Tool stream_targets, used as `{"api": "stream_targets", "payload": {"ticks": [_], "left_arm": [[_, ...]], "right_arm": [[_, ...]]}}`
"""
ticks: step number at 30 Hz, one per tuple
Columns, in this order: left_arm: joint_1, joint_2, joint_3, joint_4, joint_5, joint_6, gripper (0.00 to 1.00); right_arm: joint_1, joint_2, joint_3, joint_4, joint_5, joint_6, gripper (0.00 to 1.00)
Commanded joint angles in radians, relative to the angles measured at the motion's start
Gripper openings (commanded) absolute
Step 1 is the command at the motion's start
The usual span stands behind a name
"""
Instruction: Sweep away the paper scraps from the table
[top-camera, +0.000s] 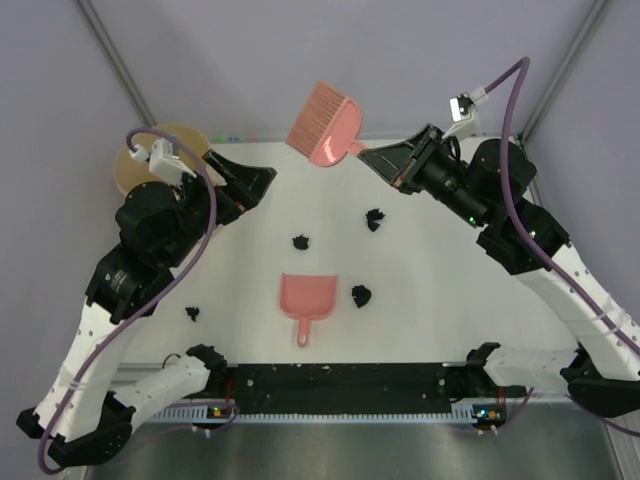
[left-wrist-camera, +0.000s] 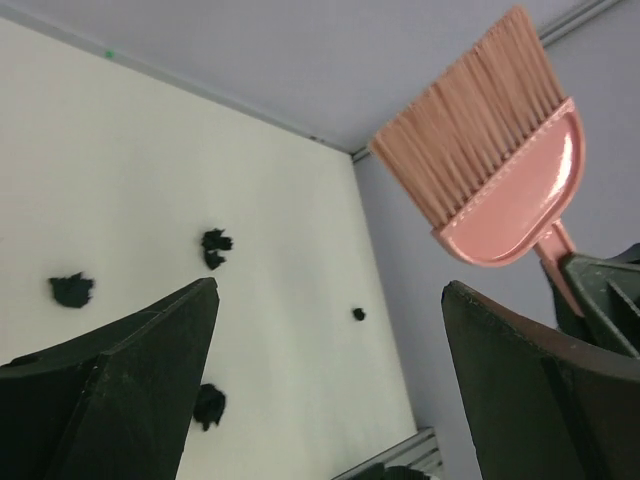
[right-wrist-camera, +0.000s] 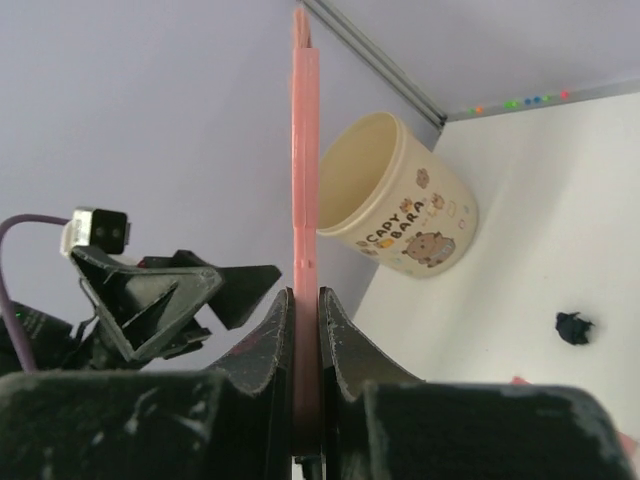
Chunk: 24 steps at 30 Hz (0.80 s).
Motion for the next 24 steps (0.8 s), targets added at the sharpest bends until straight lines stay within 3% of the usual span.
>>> {"api": "stream_targets", "payload": {"ticks": [1, 6, 12, 18, 24], "left_arm": [[0.000, 0.012, 0.069, -0.324, -0.075, 0.151, 0.99], [-0.026, -0.031, 0.004, -0.484, -0.120, 0.174, 0.99], [-0.121, -0.069, -0.164, -0.539, -0.158, 0.136, 0.99], [-0.357, -0.042, -0.324, -0.523, -0.267, 0.036, 0.99], [-0.589, 0.070, -0.422, -0.500, -0.350, -0.088, 0.99]], "right_arm": [[-0.024, 0.019, 0.092, -0.113, 0.006, -0.057, 0.00], [-0.029, 0.042, 0.141, -0.339, 0.065, -0.061, 0.00], [-0.029, 0.048, 0.161, -0.632, 0.211, -0.027, 0.00], [-0.029, 0.097, 0.201, -0.879, 0.318, 0.010, 0.00], [-0.029, 0.093, 0.158, -0.990, 0.362, 0.025, 0.00]]}}
